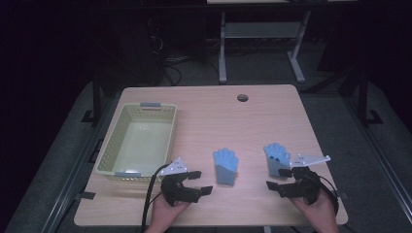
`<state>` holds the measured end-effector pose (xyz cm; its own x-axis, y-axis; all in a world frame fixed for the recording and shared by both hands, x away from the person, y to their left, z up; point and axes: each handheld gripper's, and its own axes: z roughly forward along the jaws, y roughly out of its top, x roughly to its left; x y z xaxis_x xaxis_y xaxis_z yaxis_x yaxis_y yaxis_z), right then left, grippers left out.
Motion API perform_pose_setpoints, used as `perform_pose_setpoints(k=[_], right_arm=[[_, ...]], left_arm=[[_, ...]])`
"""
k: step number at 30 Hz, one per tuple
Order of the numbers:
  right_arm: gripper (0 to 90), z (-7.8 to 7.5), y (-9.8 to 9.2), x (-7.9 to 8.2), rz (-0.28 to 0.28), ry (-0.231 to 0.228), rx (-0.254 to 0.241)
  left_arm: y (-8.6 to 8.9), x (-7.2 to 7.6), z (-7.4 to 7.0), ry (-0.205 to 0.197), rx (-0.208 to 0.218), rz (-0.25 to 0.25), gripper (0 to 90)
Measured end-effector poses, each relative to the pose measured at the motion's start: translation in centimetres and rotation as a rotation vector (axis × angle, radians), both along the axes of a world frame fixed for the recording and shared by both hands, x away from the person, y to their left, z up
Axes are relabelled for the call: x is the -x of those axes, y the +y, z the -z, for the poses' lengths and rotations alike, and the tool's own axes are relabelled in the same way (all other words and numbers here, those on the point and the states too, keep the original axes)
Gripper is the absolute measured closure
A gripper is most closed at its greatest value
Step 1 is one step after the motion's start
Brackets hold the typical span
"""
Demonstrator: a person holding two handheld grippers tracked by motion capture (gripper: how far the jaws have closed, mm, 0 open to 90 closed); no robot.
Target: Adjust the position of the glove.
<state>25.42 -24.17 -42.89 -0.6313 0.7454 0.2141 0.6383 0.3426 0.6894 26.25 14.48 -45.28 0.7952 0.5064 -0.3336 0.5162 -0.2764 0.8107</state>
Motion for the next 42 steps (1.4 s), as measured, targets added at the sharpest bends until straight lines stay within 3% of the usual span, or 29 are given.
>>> perform_pose_setpoints(k=[2, 8, 22, 25, 30, 42], right_arm=[[29.1, -0.4, 0.0, -0.4, 0.002, -0.007, 0.005], [28.1, -1.2, -0.2, -1.6, 0.013, 0.031, 0.007], [31.9, -2.8, 0.3, -6.0, 0.0, 0.057, 0.076], [33.1, -2.9, 0.2, -7.0, 0.009, 0.072, 0.098], [36.5, -2.6, -0.1, -8.6, 0.037, 0.104, 0.133], [47.8, -0.6, -1.3, -9.8, 0.103, 0.194, 0.207]], left_arm=[[-0.3, -0.1, 0.0, 0.0, -0.001, 0.006, 23.9], [-0.6, 0.0, 0.0, -0.007, -0.005, 0.016, 24.0], [-0.3, -0.1, -0.2, -0.015, 0.015, 0.018, 24.0], [-0.4, 0.0, -0.1, -0.003, 0.012, 0.02, 24.0], [-0.5, 0.1, -0.3, -0.021, 0.017, 0.019, 24.0], [-0.4, 0.2, -0.3, -0.014, 0.011, 0.028, 23.9]])
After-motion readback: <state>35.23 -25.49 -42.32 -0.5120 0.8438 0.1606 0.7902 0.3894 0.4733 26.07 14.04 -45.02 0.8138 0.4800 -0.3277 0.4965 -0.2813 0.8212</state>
